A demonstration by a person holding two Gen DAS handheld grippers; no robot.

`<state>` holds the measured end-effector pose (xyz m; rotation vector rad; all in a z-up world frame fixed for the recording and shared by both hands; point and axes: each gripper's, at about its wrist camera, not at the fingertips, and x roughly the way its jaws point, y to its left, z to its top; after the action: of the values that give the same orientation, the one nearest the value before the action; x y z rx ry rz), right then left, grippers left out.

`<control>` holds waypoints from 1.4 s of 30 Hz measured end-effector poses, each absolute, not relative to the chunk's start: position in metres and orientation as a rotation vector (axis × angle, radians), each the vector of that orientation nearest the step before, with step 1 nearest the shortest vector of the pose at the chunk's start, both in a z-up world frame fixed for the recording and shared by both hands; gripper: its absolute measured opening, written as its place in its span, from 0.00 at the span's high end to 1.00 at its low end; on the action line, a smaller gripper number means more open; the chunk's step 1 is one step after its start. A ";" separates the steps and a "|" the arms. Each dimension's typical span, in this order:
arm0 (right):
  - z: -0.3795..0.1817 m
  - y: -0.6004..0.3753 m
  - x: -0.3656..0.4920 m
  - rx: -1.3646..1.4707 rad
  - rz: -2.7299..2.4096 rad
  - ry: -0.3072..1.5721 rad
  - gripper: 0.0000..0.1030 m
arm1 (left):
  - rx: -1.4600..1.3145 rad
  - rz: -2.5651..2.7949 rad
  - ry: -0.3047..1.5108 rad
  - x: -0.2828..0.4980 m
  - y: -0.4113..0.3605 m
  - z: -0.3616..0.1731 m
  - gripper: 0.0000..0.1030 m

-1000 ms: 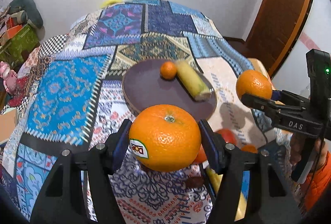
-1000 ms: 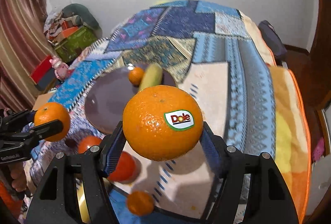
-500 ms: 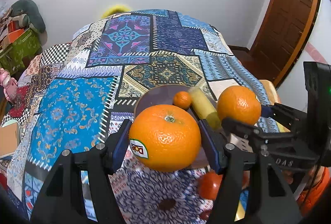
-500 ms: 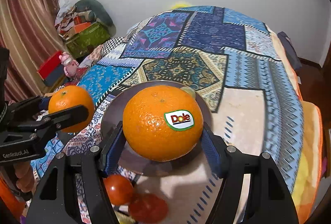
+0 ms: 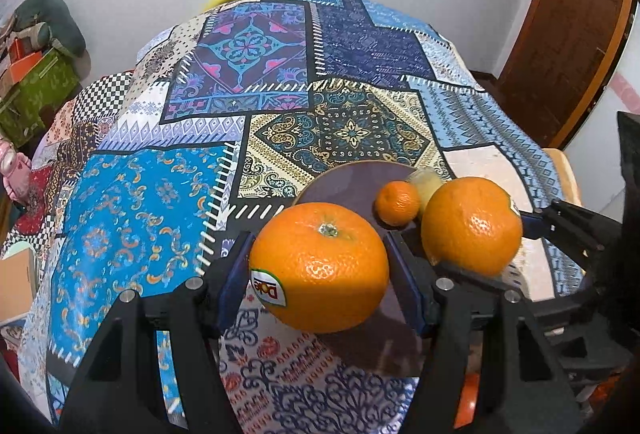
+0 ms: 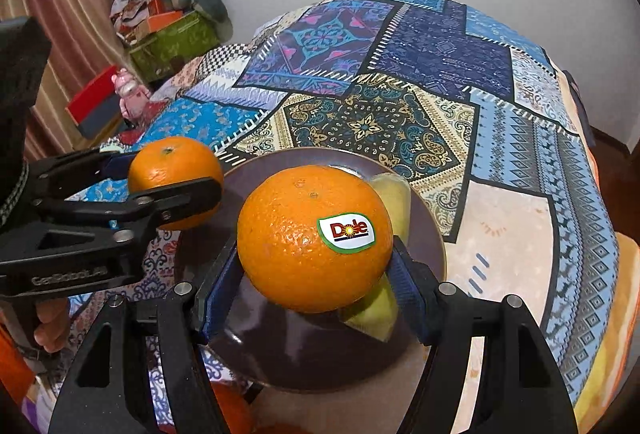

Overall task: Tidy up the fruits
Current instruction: 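Lower both large oranges onto the purple plate and open both tools, then move both tools back toward the red tomatoes on the quilt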

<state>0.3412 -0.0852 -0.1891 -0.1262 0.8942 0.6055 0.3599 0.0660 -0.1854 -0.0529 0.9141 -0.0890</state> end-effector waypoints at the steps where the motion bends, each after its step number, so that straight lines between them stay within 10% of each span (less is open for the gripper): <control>1: -0.190 -0.084 0.342 -0.129 0.609 0.895 0.36 | -0.053 -0.089 0.917 0.362 0.066 -0.187 0.37; 42: -0.135 -0.118 0.295 -0.123 0.566 0.765 0.33 | -0.041 -0.130 0.793 0.285 0.050 -0.119 0.37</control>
<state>0.2953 -0.1184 -0.1347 -0.1231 0.7652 0.5664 0.2854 0.0498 -0.1190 -0.0410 0.7933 -0.1300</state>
